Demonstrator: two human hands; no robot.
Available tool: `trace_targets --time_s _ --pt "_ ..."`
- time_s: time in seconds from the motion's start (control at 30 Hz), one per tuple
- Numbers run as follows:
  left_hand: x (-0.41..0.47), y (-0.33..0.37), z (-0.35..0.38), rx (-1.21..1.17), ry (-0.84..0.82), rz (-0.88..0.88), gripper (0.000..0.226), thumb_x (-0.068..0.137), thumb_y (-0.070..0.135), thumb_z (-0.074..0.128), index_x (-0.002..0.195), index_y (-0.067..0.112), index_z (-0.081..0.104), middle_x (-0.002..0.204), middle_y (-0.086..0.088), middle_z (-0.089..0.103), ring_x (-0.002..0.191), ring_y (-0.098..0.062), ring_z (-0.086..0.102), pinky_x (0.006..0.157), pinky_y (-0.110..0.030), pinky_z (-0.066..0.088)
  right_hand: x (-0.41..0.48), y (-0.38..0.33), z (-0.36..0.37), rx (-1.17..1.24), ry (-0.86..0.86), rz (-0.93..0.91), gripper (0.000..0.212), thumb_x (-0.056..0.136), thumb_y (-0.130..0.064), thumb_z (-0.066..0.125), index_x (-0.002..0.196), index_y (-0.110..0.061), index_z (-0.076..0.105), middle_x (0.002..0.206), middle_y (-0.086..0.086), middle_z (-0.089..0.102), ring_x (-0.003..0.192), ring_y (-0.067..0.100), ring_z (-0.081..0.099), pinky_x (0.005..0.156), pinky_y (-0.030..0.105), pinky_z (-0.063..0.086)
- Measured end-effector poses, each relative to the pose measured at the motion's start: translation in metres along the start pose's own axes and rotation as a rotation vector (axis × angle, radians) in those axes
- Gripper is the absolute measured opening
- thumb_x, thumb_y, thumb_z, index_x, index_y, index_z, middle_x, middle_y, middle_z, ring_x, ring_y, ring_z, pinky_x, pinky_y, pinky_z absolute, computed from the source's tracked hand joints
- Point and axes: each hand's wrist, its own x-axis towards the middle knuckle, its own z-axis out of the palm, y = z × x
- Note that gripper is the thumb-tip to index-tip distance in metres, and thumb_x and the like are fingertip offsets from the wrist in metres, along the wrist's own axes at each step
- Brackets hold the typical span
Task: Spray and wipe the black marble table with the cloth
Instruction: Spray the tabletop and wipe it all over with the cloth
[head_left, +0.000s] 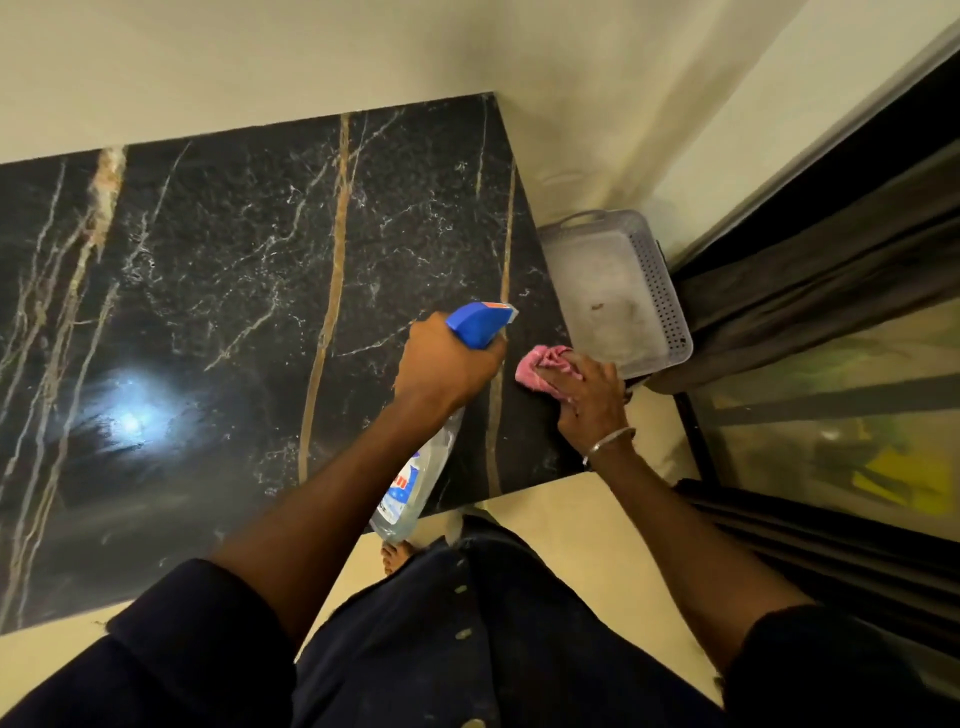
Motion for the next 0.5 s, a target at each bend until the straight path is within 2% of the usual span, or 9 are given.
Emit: trace_targets --time_s 0.13,0.2,0.33,0.5 --pt "-0.02 -0.005 0.01 -0.015 -0.011 0.022 0.016 0.085 0.028 0.068 0.094 0.017 0.06 0.073 0.002 0.061 0.064 -0.009 0.059 0.063 -0.021 0.05 -0.067 0.003 0.0 0.018 0.066 -0.018 0.055 0.071 -0.005 0.058 0.117 -0.034 0.066 0.124 0.005 0.06 0.101 0.034 0.051 0.077 0.038 0.041" --pt "-0.027 -0.01 0.013 -0.009 0.002 0.022 0.017 0.086 0.028 0.068 0.094 0.015 0.061 0.076 -0.003 0.064 0.065 -0.01 0.06 0.063 -0.022 0.052 -0.083 0.002 0.003 0.005 0.062 -0.007 0.06 0.068 0.0 0.063 0.118 -0.033 0.066 0.124 0.005 0.06 0.1 0.034 0.051 0.074 0.037 0.04" --pt "-0.035 -0.019 0.015 -0.014 0.009 0.002 0.02 0.085 0.029 0.068 0.095 0.012 0.063 0.077 -0.005 0.066 0.066 -0.012 0.062 0.063 -0.023 0.053 -0.091 0.002 0.005 0.002 0.072 0.007 0.07 0.061 0.01 0.069 0.118 -0.031 0.066 0.124 0.005 0.06 0.1 0.03 0.048 0.074 0.034 0.037" --pt "-0.028 -0.022 0.009 -0.026 0.013 -0.012 0.02 0.086 0.028 0.067 0.097 0.011 0.063 0.079 -0.006 0.066 0.066 -0.011 0.061 0.062 -0.022 0.052 -0.068 0.005 0.005 -0.008 0.073 -0.036 0.067 0.064 0.008 0.07 0.117 -0.033 0.068 0.123 0.005 0.061 0.104 0.034 0.05 0.077 0.04 0.042"
